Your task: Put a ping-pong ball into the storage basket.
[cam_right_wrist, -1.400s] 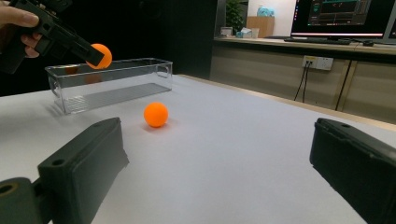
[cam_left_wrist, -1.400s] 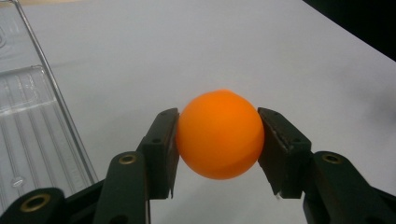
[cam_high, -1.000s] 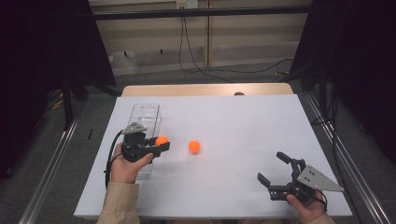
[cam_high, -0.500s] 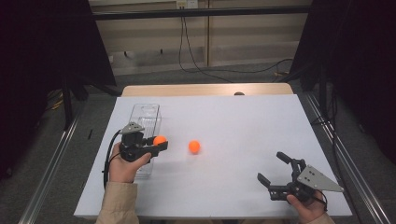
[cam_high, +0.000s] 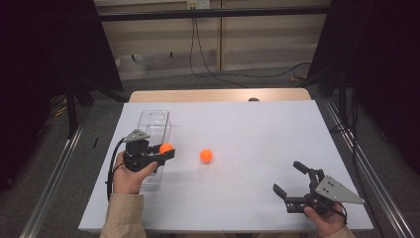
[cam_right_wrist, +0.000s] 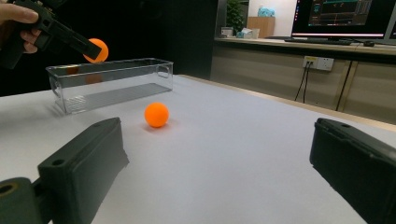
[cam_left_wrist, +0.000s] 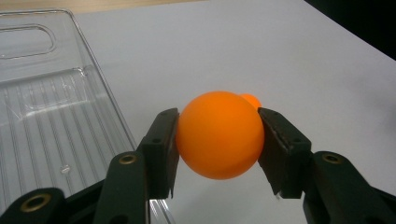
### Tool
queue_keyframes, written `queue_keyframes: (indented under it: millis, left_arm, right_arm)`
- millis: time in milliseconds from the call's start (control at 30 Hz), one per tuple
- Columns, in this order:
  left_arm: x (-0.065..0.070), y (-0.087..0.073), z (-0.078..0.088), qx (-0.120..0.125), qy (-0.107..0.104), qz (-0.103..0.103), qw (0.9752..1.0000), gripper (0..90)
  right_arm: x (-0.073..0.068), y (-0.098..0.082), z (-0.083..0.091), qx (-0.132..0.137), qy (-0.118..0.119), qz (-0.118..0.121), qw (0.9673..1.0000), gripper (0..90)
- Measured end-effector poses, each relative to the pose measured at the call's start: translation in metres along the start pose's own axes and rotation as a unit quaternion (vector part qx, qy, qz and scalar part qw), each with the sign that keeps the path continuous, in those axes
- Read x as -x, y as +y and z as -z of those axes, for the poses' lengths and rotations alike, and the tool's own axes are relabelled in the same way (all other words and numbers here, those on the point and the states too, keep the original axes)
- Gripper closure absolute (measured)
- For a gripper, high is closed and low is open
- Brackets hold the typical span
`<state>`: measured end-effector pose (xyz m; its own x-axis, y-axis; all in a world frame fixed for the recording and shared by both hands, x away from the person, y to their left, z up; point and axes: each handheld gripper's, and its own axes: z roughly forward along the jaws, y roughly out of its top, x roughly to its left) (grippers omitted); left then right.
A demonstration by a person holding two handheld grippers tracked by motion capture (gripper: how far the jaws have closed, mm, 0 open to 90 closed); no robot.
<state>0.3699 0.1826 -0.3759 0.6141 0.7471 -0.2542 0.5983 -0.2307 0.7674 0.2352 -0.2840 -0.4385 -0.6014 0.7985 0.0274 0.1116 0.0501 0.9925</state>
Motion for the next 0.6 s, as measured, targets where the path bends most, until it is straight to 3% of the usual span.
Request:
queue_keyframes:
  millis: [600]
  left_arm:
    - [-0.0059, -0.0008, 0.0045, 0.002, 0.013, 0.001, 0.9999, 50.9]
  right_arm:
    - [0.0004, 0.0, -0.0001, 0.002, 0.0, 0.001, 1.0, 2.6]
